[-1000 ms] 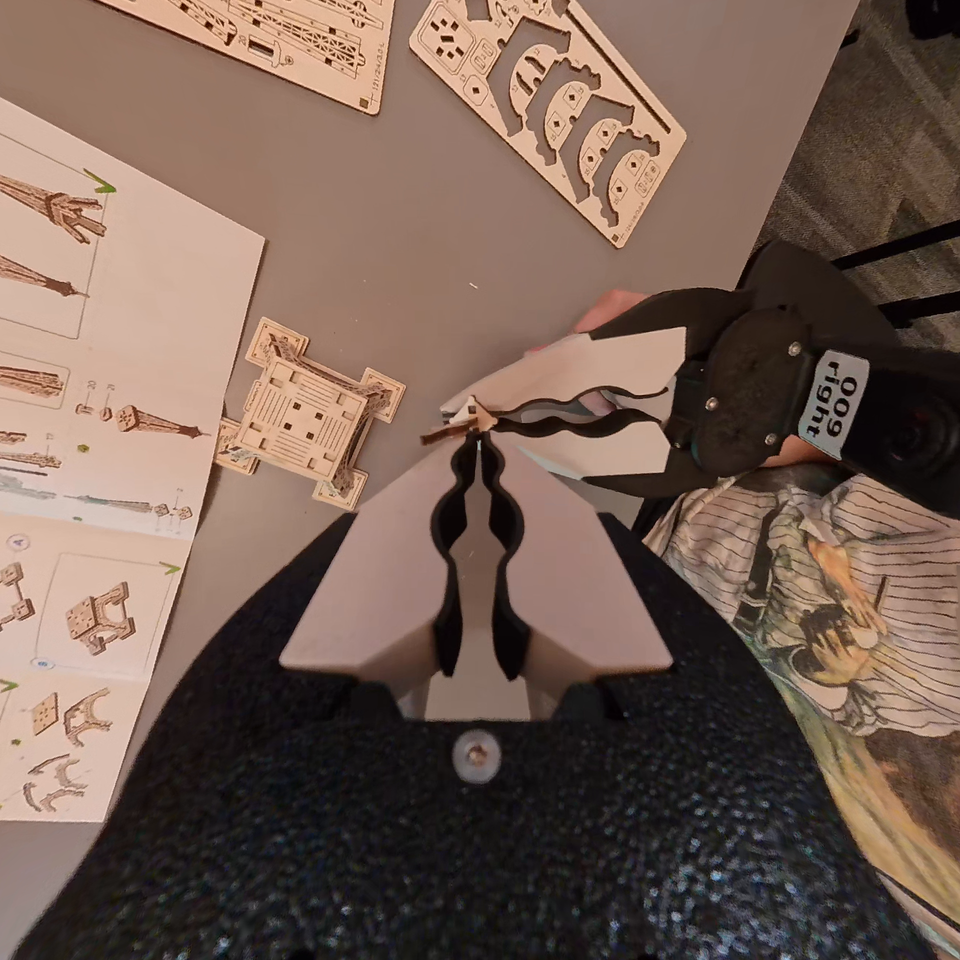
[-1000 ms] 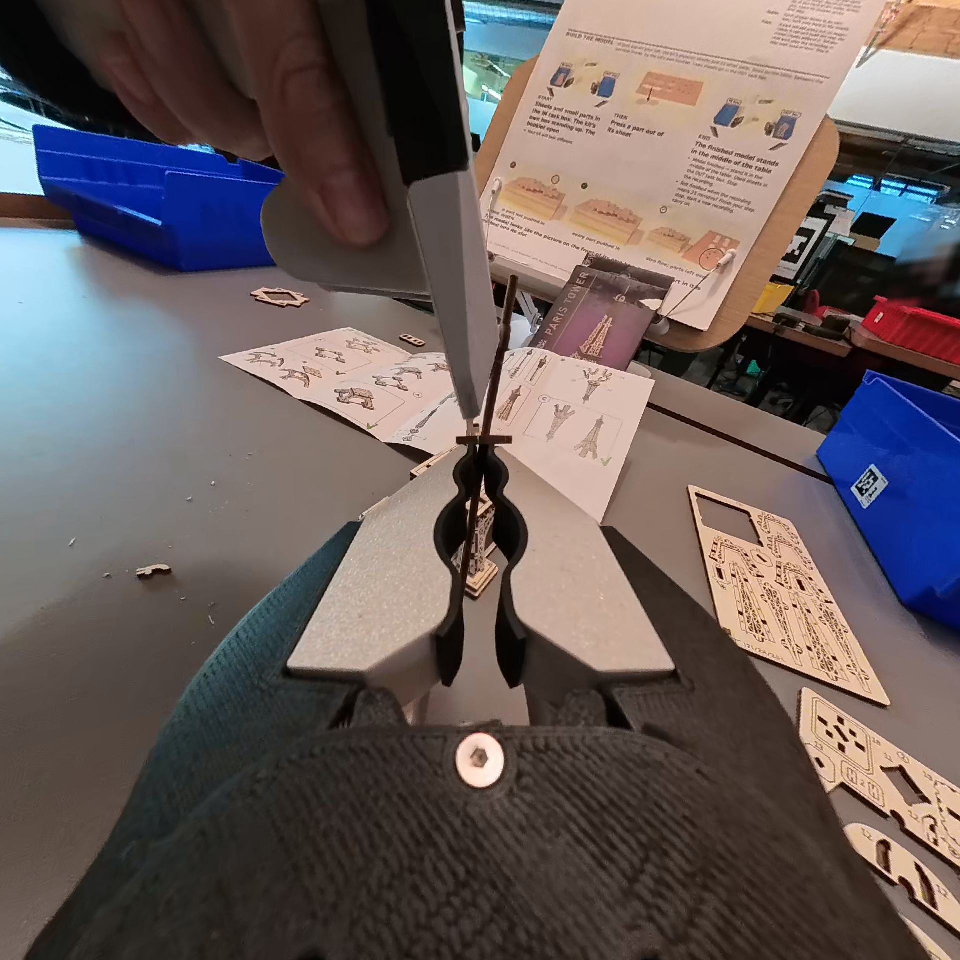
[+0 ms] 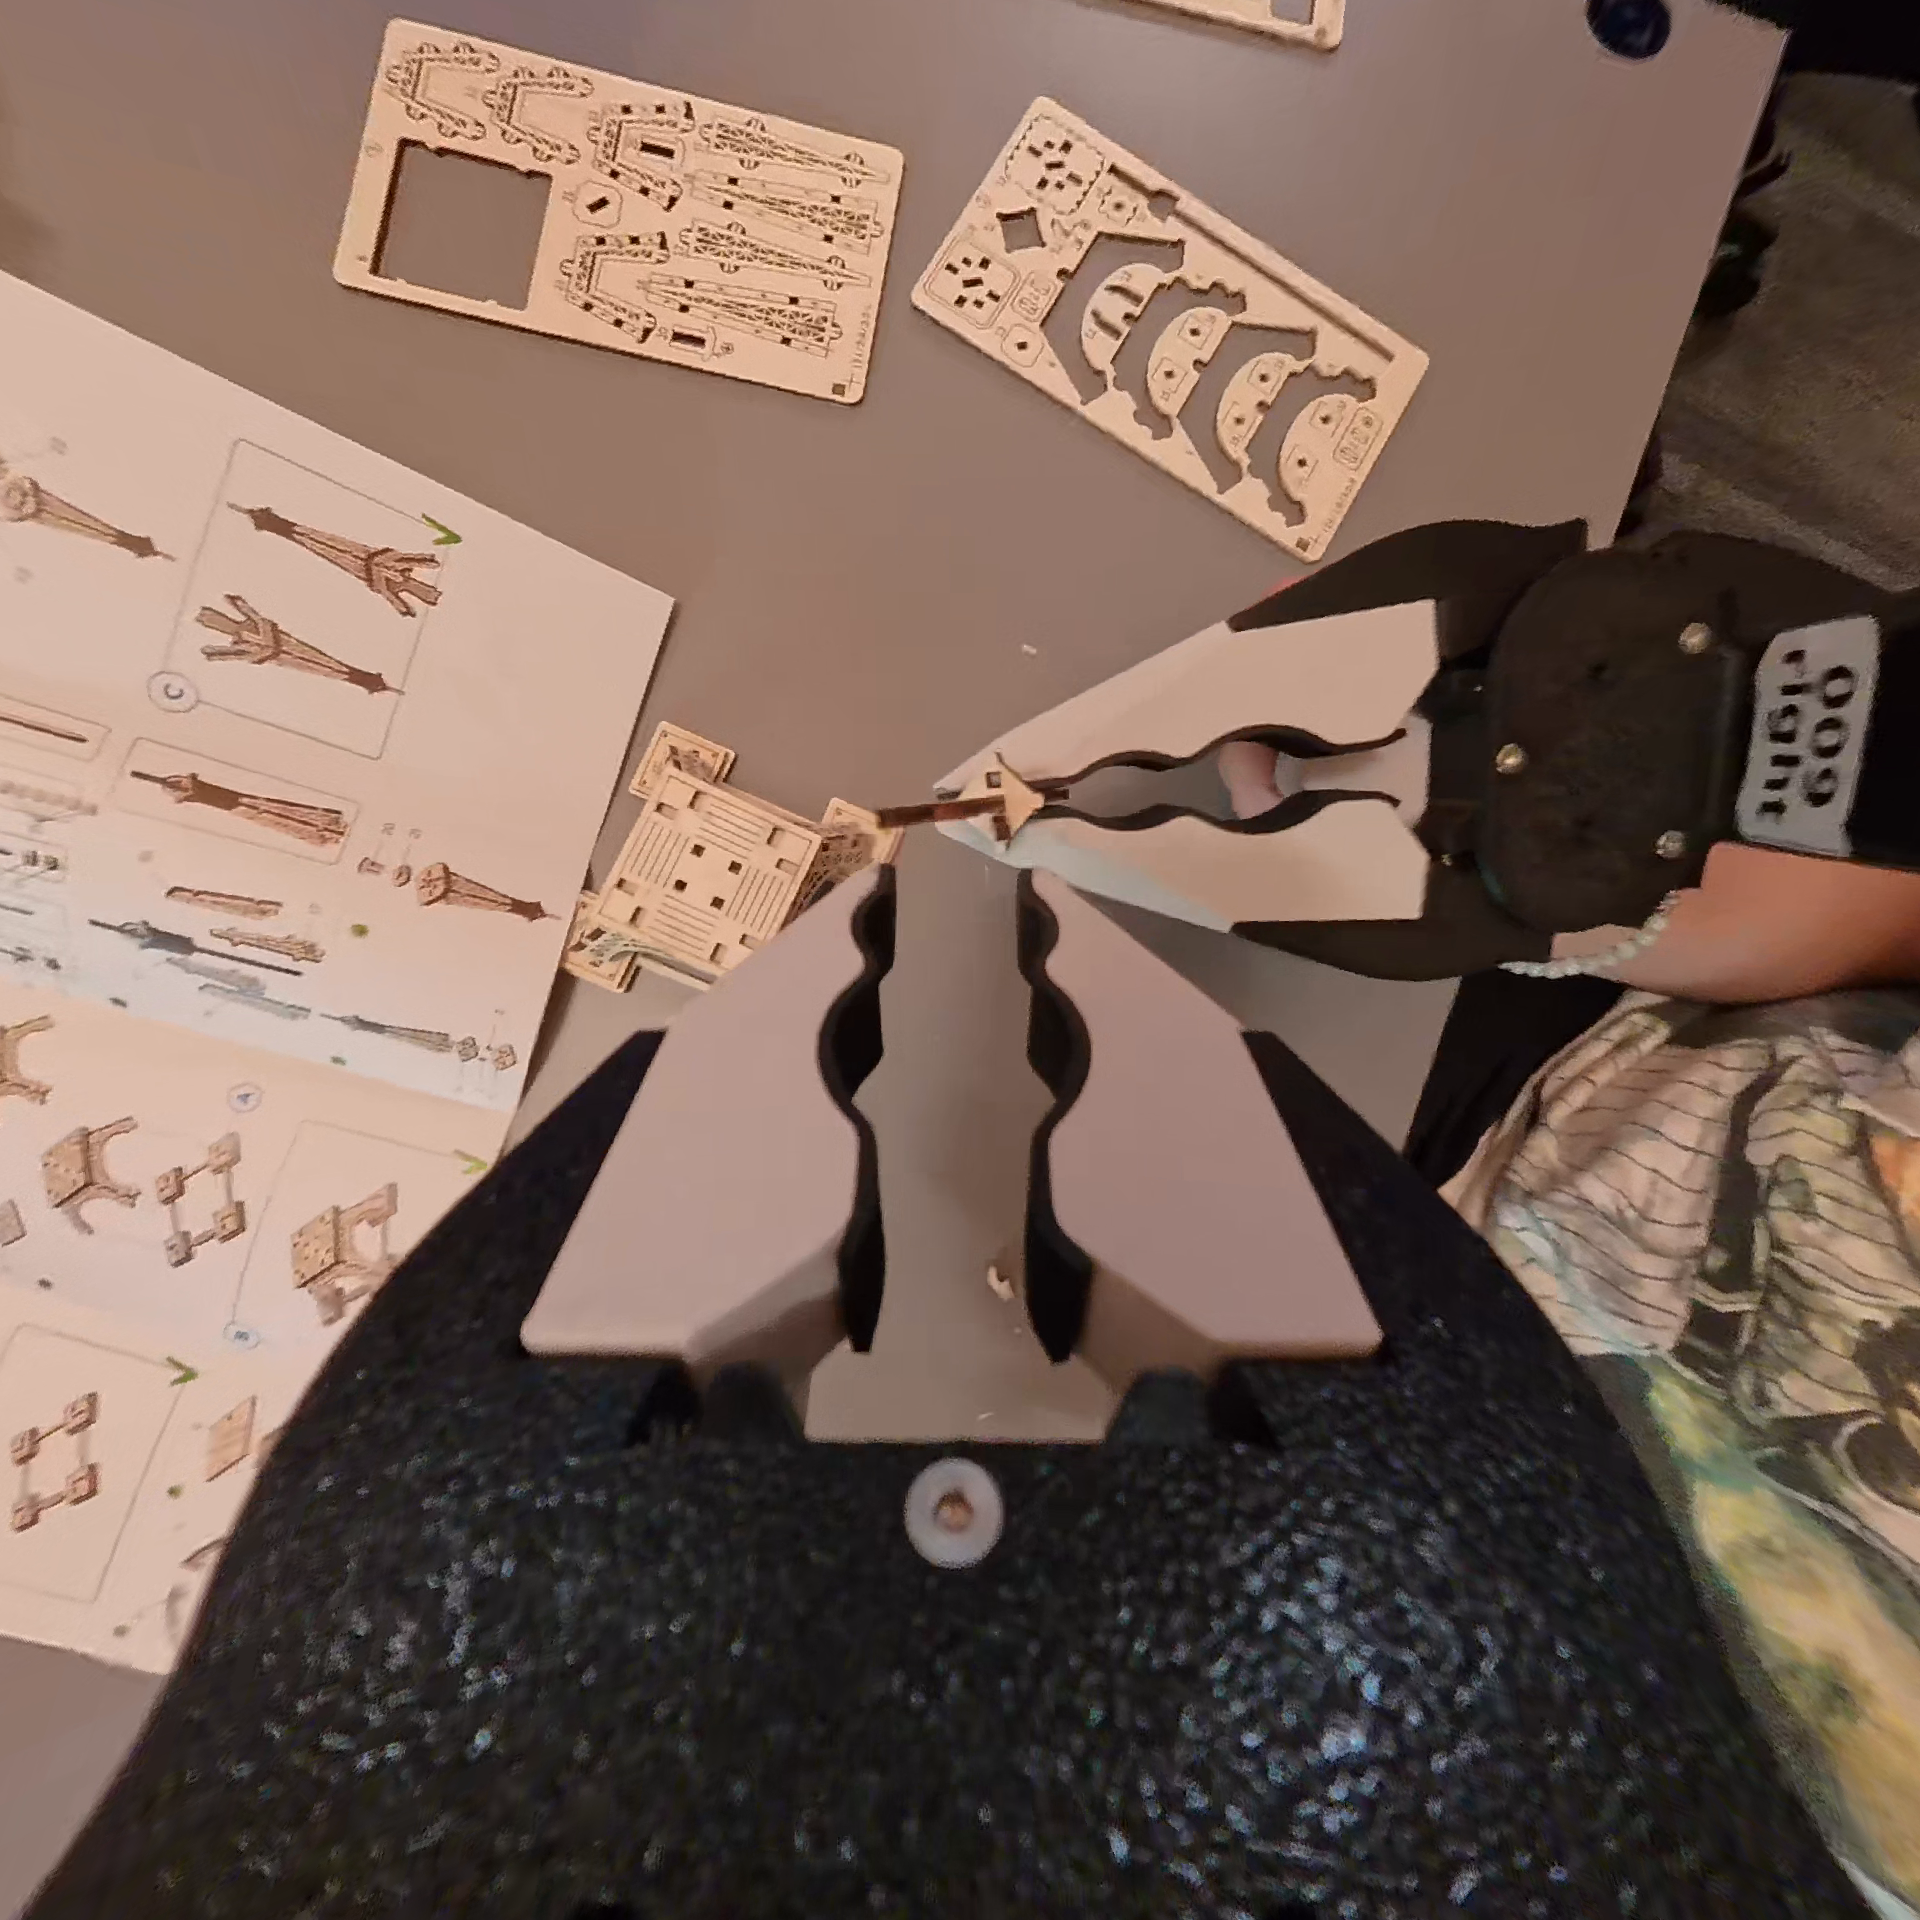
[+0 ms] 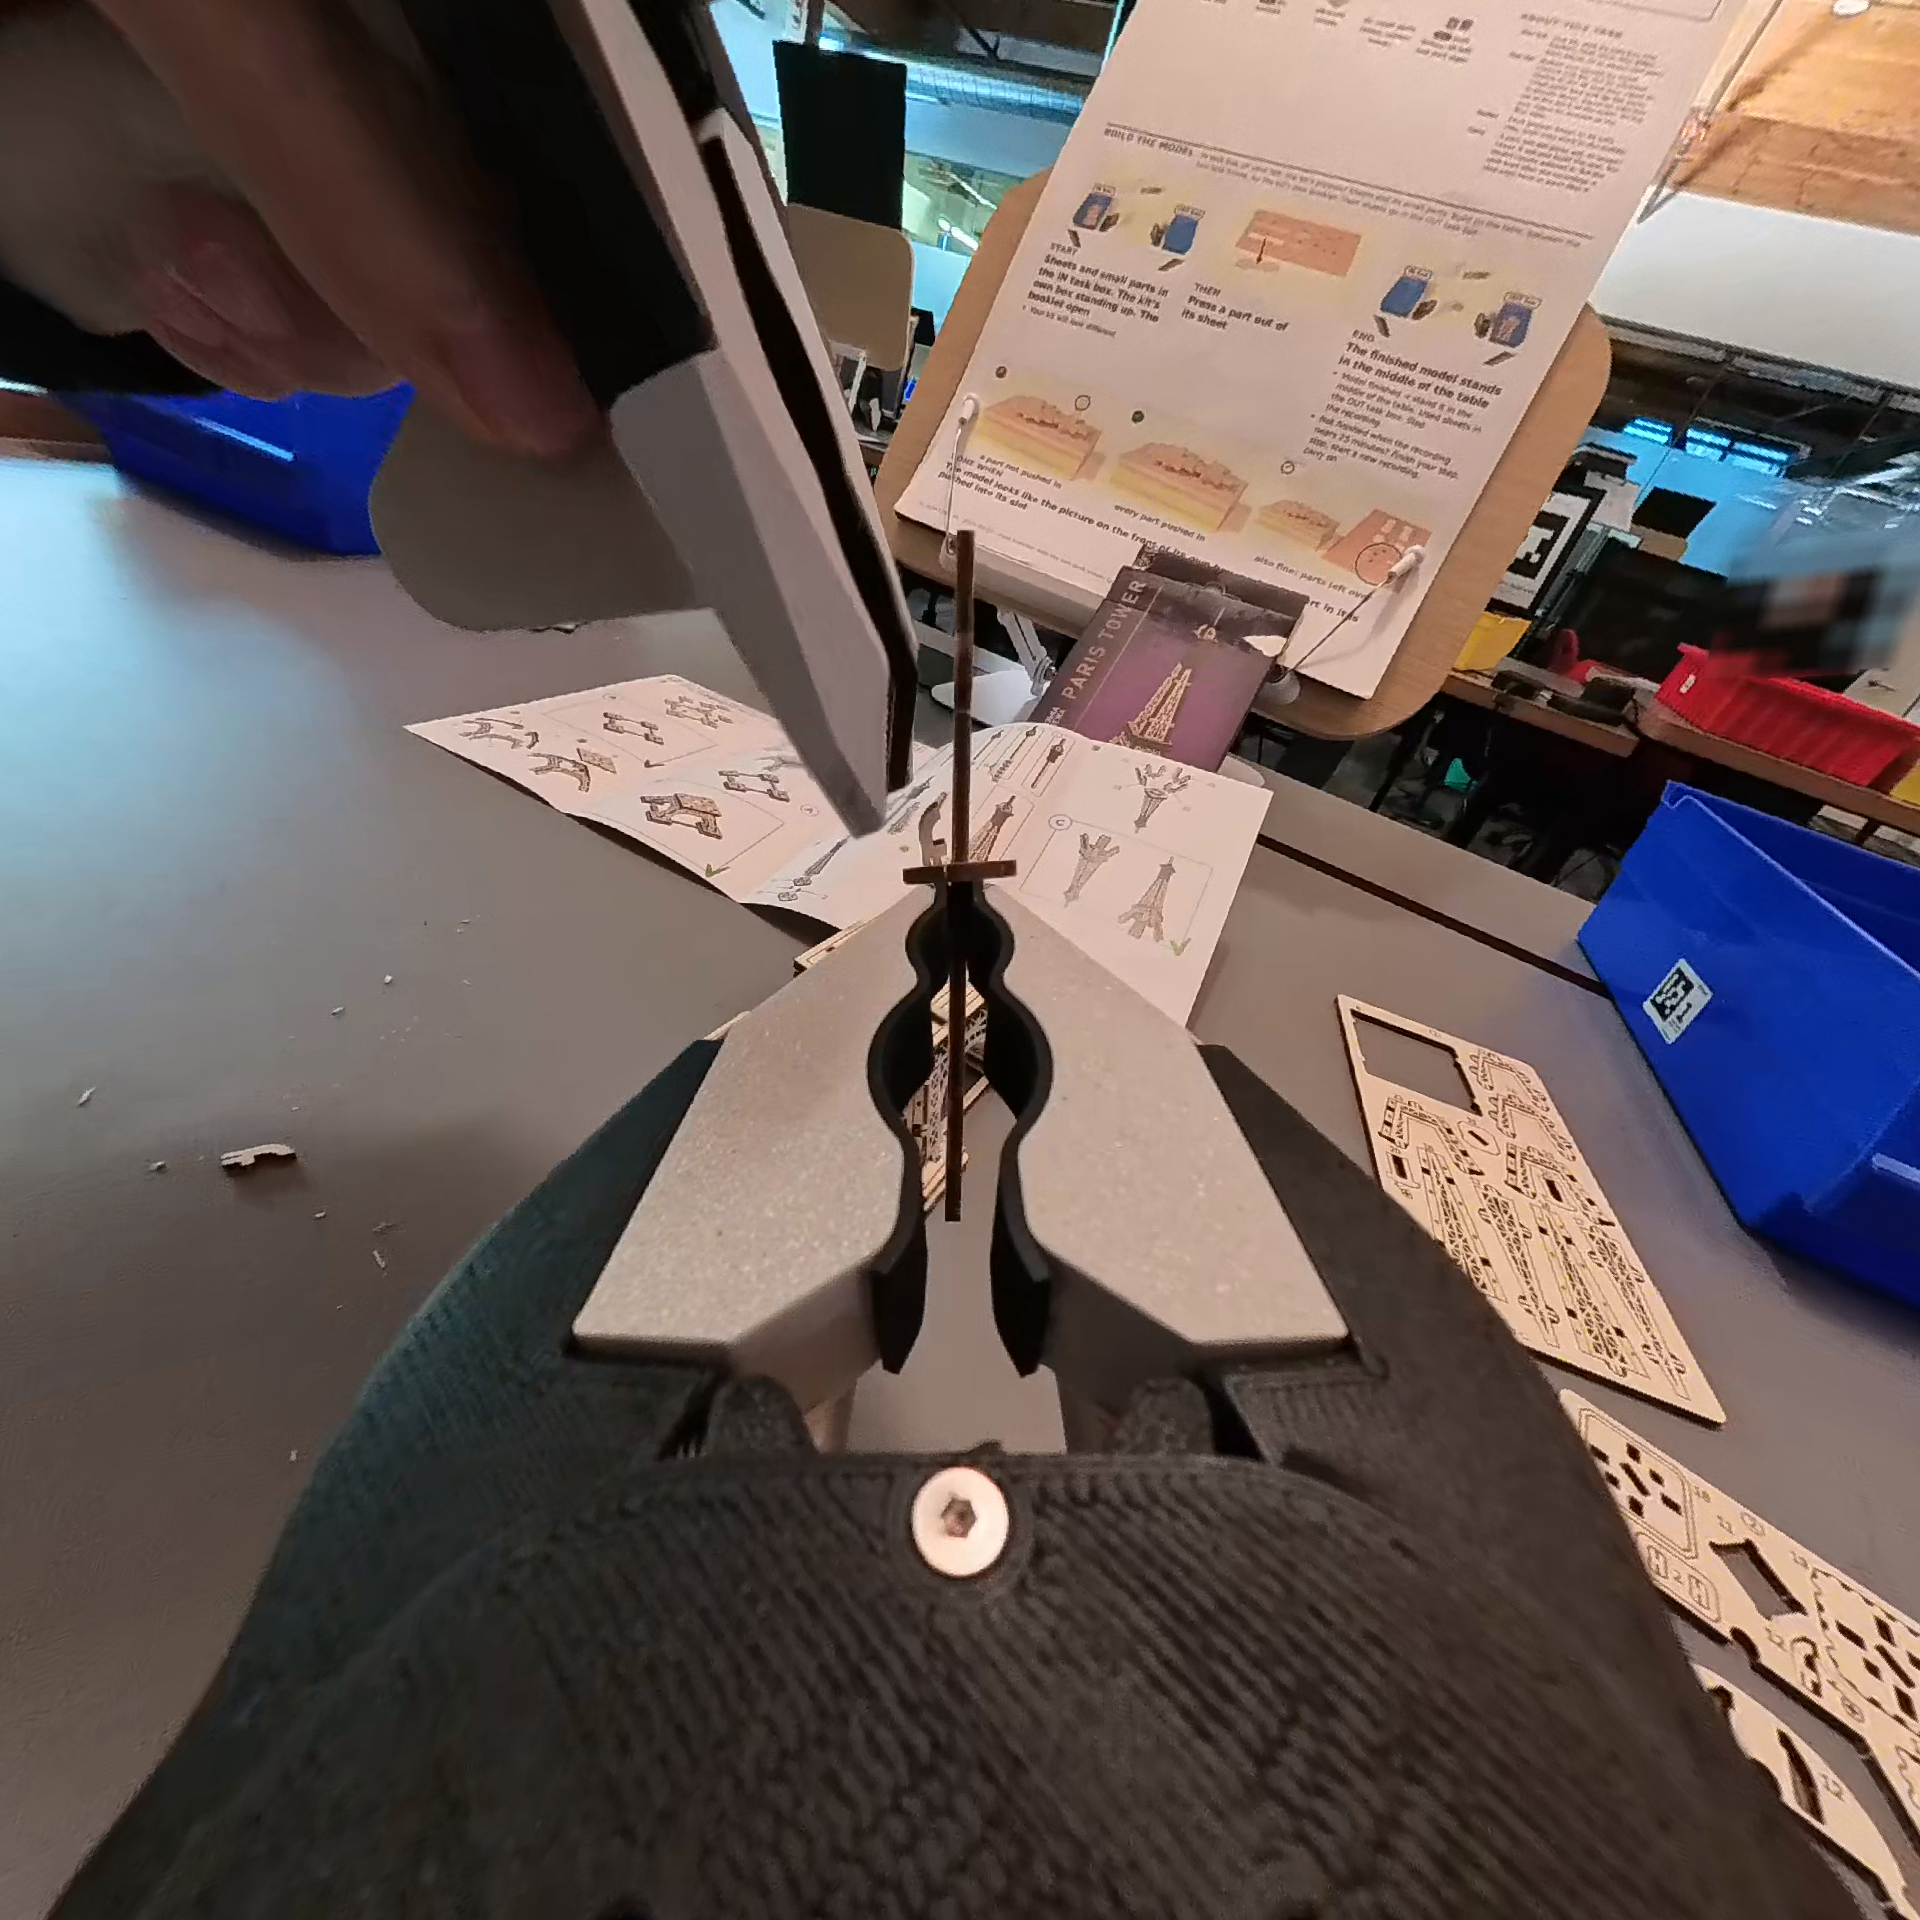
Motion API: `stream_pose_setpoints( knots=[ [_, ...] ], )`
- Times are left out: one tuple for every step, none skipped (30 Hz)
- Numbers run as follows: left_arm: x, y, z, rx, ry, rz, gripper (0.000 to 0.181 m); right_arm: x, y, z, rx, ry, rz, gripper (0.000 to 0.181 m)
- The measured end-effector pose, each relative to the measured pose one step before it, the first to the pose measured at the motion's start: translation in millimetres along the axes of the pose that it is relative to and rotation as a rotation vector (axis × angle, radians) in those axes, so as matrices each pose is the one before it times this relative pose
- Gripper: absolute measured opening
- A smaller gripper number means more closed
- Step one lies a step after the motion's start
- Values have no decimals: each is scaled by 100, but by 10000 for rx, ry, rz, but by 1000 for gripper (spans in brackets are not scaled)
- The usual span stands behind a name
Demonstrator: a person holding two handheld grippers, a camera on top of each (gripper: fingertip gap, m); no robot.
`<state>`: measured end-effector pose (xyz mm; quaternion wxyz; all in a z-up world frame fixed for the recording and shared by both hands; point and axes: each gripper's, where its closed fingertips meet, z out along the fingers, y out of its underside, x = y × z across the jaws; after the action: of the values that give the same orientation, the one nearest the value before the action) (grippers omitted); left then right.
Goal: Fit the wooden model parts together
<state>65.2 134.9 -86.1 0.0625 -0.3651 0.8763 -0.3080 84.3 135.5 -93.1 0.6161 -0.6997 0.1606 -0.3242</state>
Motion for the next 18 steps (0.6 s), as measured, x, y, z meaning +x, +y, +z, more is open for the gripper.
stream_pose_setpoints(
  knots=[
    [355,-176,-72,95,237,-153,18,57,-38,-25,35,34,-14,0],
    [370,-180,-59,87,244,-168,15,44,-21,-9,23,37,-37,0],
    [272,-191,-51,81,178,-165,14,-22,21,19,-19,1,-44,0],
    [168,-111,-18,24,95,-135,12,-23,-13,22,6,10,-27,0],
    [28,25,23,-53,3,-115,9,-12,-60,-10,31,17,-40,0],
    [-28,-24,41,-22,-41,-99,8,1,11,11,-14,35,-73,0],
    [66,-169,19,91,8,-70,6,-48,20,27,-22,5,-70,0],
    [73,-95,8,57,27,-71,4,-12,-35,7,15,14,-22,0],
    [58,-25,18,-3,10,-73,3,13,-42,-9,27,19,-2,0],
    [-14,19,35,-33,-27,-45,3,0,44,19,-23,-7,-6,0],
    [-55,46,46,-33,-58,-14,2,-1,30,11,-22,-13,22,0],
    [-65,-22,28,18,-63,-7,1,46,16,-2,-13,32,-12,0],
    [-25,4,4,-10,-33,-9,1,15,-5,1,-4,33,-56,0],
    [-50,47,0,-38,-53,13,0,-18,6,7,-13,6,-19,0],
    [-62,15,5,-14,-73,2,0,9,-14,6,7,20,8,0],
    [-71,76,12,-57,-88,-13,2,35,-25,-5,12,46,2,0],
    [-140,204,30,-124,-139,4,6,28,7,15,-10,34,1,0],
    [-205,119,12,-64,-188,24,7,67,-16,-11,5,46,-1,0]
  ],
)
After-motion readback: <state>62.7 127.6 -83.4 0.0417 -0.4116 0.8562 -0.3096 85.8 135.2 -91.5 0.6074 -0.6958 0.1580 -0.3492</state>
